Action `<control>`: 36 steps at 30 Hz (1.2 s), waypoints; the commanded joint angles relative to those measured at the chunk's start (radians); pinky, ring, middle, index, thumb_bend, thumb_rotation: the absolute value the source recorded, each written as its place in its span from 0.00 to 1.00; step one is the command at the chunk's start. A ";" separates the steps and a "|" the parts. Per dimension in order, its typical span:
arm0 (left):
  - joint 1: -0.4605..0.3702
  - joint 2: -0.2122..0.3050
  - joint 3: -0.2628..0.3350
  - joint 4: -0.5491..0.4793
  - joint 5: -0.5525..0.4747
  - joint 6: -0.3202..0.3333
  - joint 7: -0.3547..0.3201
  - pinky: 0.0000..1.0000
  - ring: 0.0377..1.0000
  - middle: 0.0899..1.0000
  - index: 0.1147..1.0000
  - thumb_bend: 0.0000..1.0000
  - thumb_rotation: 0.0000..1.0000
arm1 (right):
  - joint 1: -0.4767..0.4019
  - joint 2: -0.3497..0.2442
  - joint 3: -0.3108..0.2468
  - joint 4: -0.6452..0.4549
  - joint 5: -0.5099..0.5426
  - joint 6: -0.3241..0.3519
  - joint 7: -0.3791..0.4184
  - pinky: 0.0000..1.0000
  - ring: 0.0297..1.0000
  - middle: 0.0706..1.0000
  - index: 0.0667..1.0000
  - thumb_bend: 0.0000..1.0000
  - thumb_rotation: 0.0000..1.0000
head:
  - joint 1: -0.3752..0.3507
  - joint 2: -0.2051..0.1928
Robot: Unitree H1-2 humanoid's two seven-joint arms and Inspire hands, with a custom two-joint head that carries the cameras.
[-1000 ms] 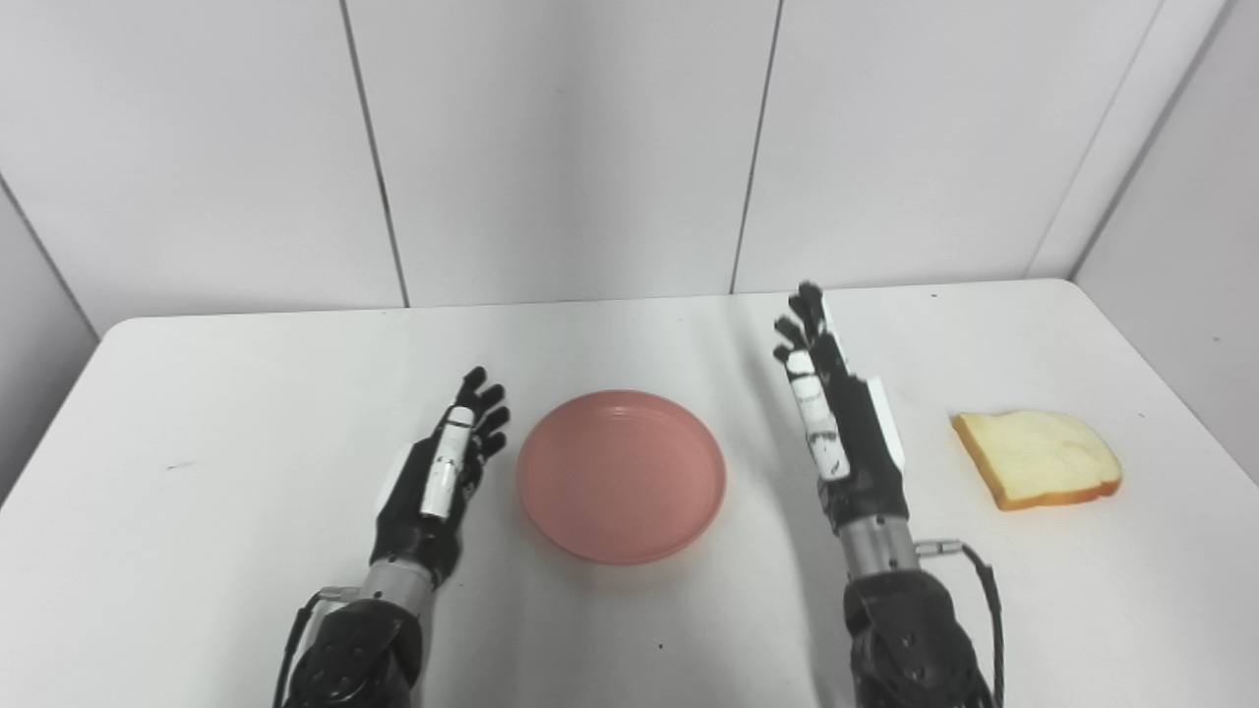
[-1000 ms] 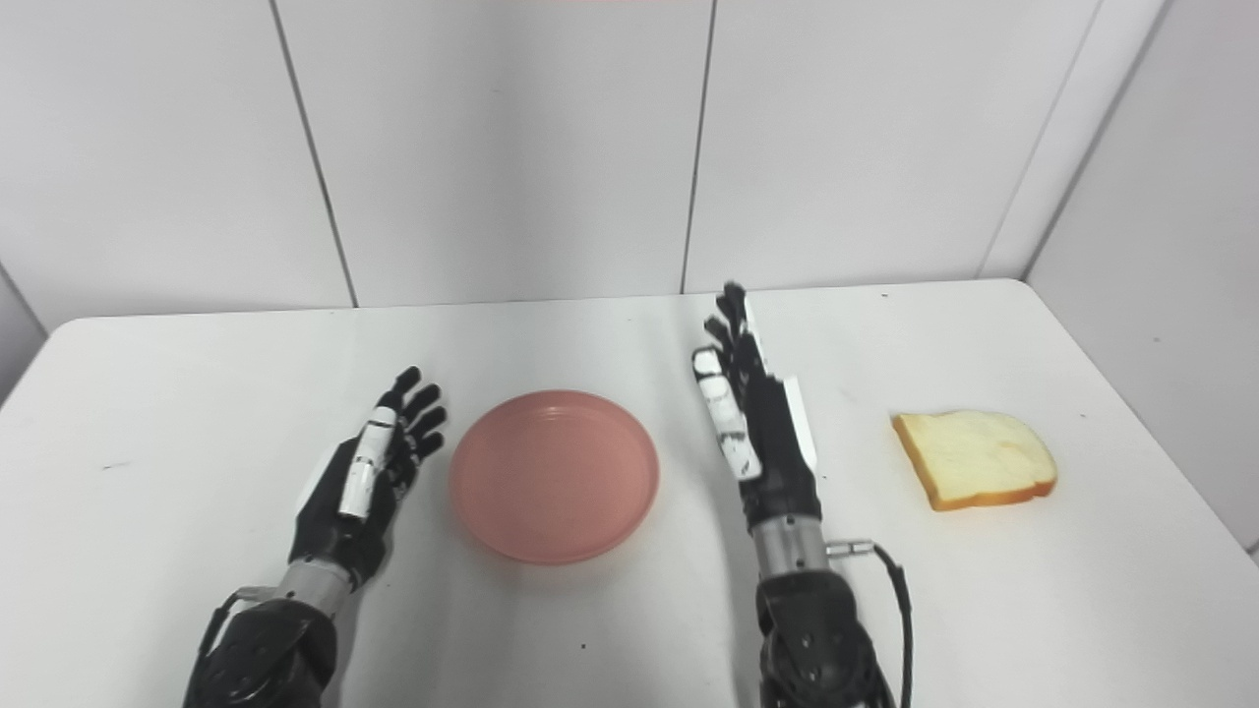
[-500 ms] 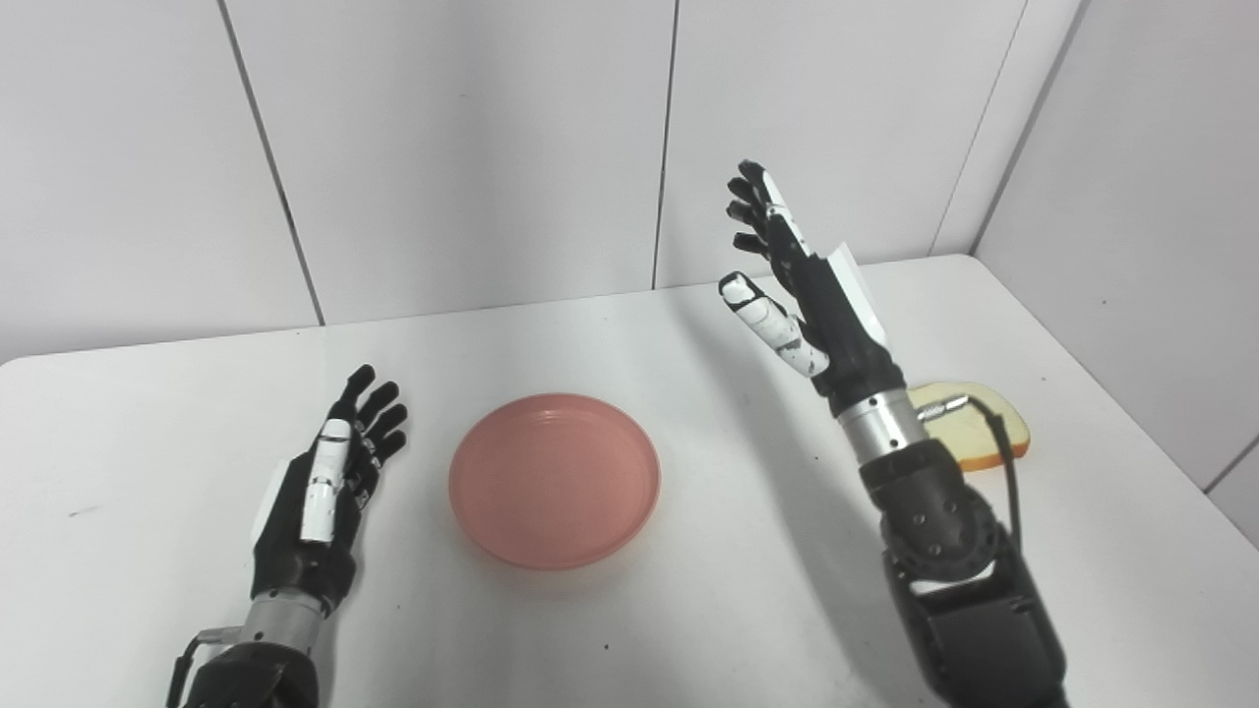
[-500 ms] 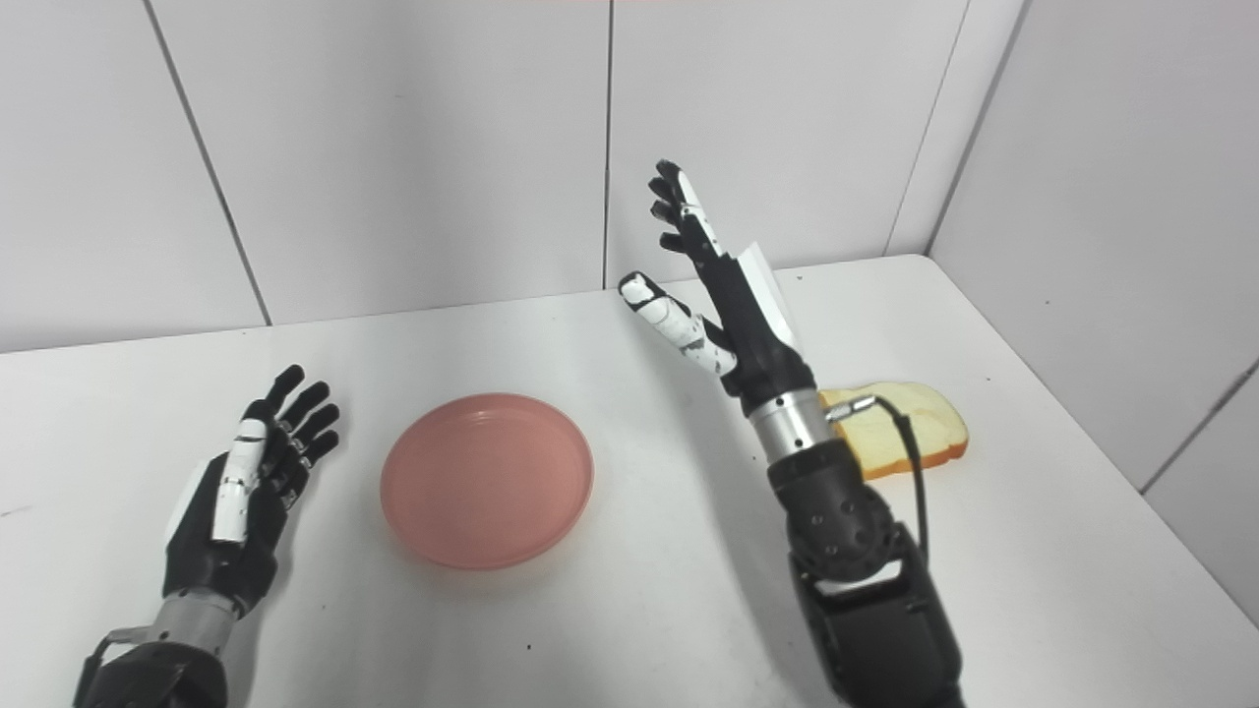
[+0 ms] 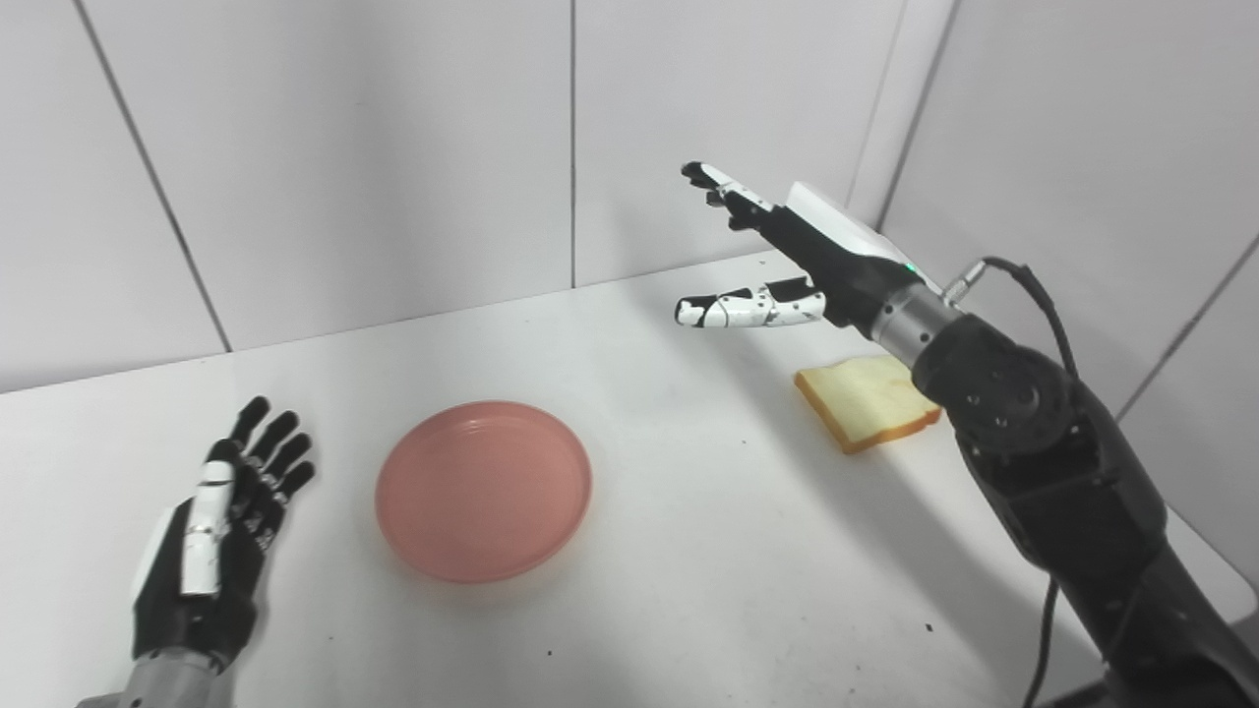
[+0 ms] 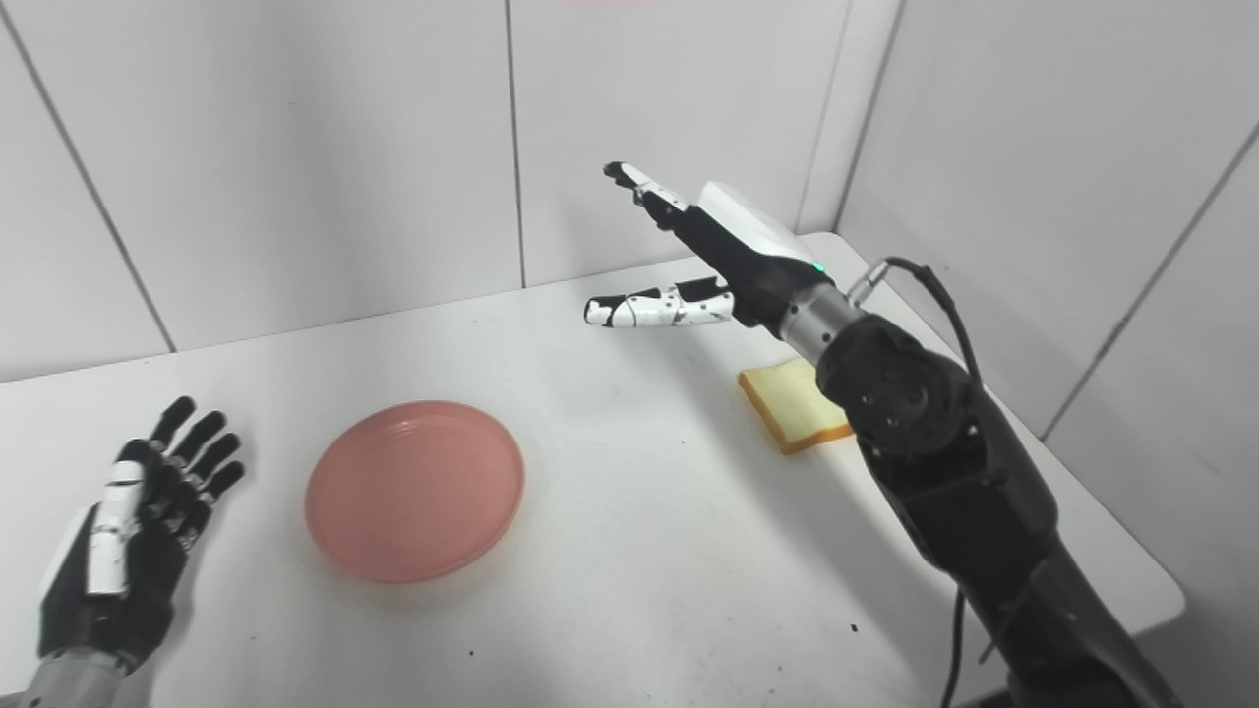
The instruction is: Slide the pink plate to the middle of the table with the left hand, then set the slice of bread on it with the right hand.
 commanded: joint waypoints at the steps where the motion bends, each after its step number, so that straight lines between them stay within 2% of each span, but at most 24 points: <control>1: -0.031 0.010 0.008 -0.017 -0.019 -0.039 -0.017 0.93 0.93 0.93 0.93 0.47 1.00 | -0.050 -0.069 -0.027 -0.007 -0.008 0.006 0.047 0.92 0.97 0.97 0.98 1.00 0.62 | -0.007 0.003; 4: -0.027 0.017 0.011 -0.030 -0.019 -0.034 -0.020 0.93 0.93 0.93 0.93 0.46 1.00 | -0.059 -0.128 -0.029 0.010 -0.042 0.006 0.129 0.91 0.97 0.98 0.99 1.00 0.60 | -0.026 0.006; 6: -0.024 0.025 0.010 -0.036 -0.015 -0.037 -0.023 0.92 0.93 0.94 0.93 0.45 1.00 | -0.062 -0.165 -0.034 0.028 -0.063 0.006 0.191 0.92 0.98 0.99 1.00 1.00 0.54 | -0.029 0.008; 9: -0.021 0.029 0.011 -0.044 -0.022 -0.028 -0.023 0.92 0.93 0.94 0.93 0.45 1.00 | -0.063 -0.191 -0.050 0.048 -0.095 0.006 0.271 0.84 0.97 1.00 1.00 1.00 0.46 | -0.032 0.011; 11: -0.021 0.032 0.012 -0.044 -0.026 -0.024 -0.023 0.92 0.93 0.94 0.93 0.45 1.00 | -0.064 -0.202 -0.059 0.059 -0.110 0.006 0.310 0.83 0.97 1.00 1.00 1.00 0.43 | -0.037 0.014; 18: -0.023 0.042 0.018 -0.040 -0.034 -0.031 -0.018 0.91 0.91 0.92 0.92 0.47 1.00 | -0.043 -0.320 0.017 0.126 -0.158 -0.022 0.317 0.90 0.97 1.00 1.00 1.00 0.30 | -0.045 0.025; 22: -0.022 0.045 0.020 -0.042 -0.034 -0.030 -0.018 0.92 0.92 0.93 0.92 0.47 1.00 | -0.048 -0.356 0.077 0.148 -0.211 -0.023 0.320 0.92 0.98 1.00 1.00 1.00 0.31 | -0.048 0.033; 28: -0.023 0.051 0.022 -0.046 -0.043 -0.030 -0.029 0.91 0.92 0.94 0.93 0.47 1.00 | -0.074 -0.379 0.174 0.203 -0.310 -0.055 0.325 0.96 1.00 1.00 0.99 1.00 0.35 | -0.048 0.041; 33: -0.025 0.050 0.026 -0.045 -0.038 -0.021 -0.023 0.90 0.91 0.92 0.91 0.47 1.00 | -0.077 -0.381 0.219 0.225 -0.386 -0.103 0.312 1.00 1.00 1.00 1.00 1.00 0.37 | -0.048 0.045; 36: -0.026 0.053 0.028 -0.043 -0.046 -0.020 -0.031 0.90 0.91 0.93 0.91 0.47 1.00 | -0.078 -0.366 0.229 0.239 -0.413 -0.109 0.318 1.00 1.00 1.00 1.00 1.00 0.37 | -0.047 0.049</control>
